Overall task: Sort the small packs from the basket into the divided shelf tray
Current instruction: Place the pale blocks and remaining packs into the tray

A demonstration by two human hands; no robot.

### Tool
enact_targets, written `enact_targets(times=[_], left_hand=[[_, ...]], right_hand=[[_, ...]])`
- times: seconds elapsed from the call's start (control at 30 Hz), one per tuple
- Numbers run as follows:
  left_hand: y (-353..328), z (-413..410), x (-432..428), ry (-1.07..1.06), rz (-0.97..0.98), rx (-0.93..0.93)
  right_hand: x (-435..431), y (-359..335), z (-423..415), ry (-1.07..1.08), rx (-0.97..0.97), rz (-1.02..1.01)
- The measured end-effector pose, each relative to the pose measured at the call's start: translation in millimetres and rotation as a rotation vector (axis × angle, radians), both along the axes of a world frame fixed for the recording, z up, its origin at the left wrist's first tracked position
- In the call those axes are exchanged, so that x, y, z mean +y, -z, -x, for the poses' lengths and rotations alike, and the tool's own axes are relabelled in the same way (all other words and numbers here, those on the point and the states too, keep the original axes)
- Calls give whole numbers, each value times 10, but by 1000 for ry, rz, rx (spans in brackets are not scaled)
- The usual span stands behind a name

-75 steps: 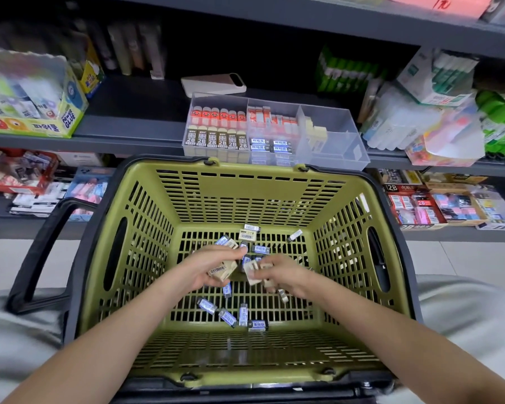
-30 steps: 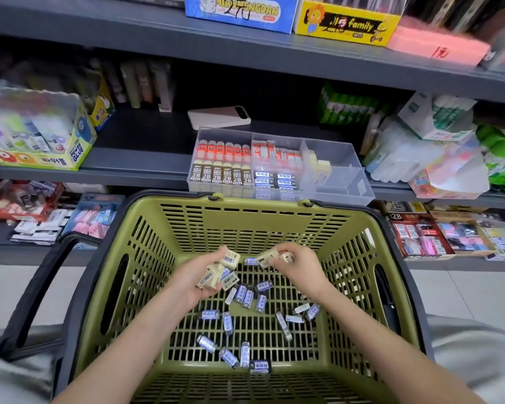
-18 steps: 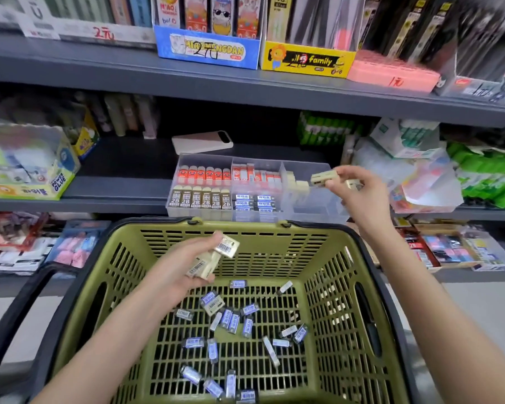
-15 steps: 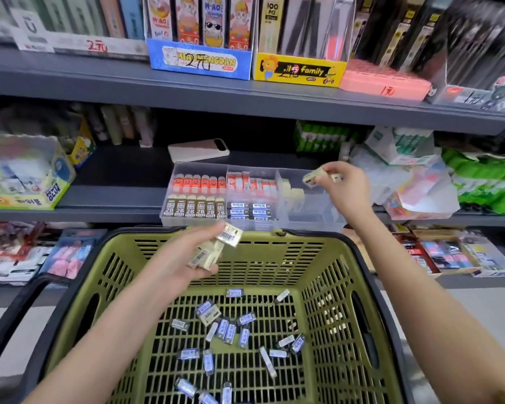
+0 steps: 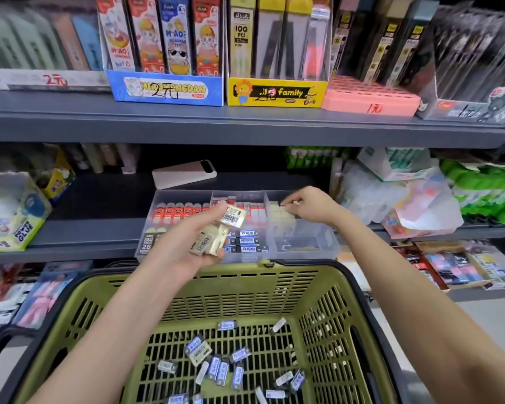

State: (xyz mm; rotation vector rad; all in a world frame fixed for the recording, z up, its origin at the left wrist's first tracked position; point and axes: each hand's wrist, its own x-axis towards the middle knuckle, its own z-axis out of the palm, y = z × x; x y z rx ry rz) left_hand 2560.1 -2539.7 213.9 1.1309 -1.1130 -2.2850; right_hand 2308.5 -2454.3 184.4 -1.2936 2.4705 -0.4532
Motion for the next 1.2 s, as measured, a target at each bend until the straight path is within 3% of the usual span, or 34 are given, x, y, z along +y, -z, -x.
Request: enact_targets(times=[0.13,0.17,0.3,0.37,0.4,0.53,0.7,0.87,1.03,1.1,1.2], left_hand=[[32,56,-35,28,-11,2],[38,66,-43,31,-15,3],[45,101,-62,9,-41,-5],[37,111,-62,15,-46,1],[32,113,-61,19,-45,3],[38,116,-55,16,-50,5],[52,123,-53,20,-51,13],[61,122,-57,18,-53,5],[52,128,-58,14,-61,6],[50,131,-57,6,-62,1],[52,126,-57,8,-66,5]], right_hand=[[50,-45,21,119,6,207],[67,-49,7,179,-133,304],[133,-139,-65,355,-1063,628],[153,-157,-52,406,-1188,673],[161,-152,-48,407,-1096,667],[186,-50,-7,328,-291,492],[97,48,-45,293,169,395],[-25,45,-112,247,312,443],[-36,94,-95,197,483,282],[-35,137,-98,195,473,228],[-38,168,-149,179,266,278]])
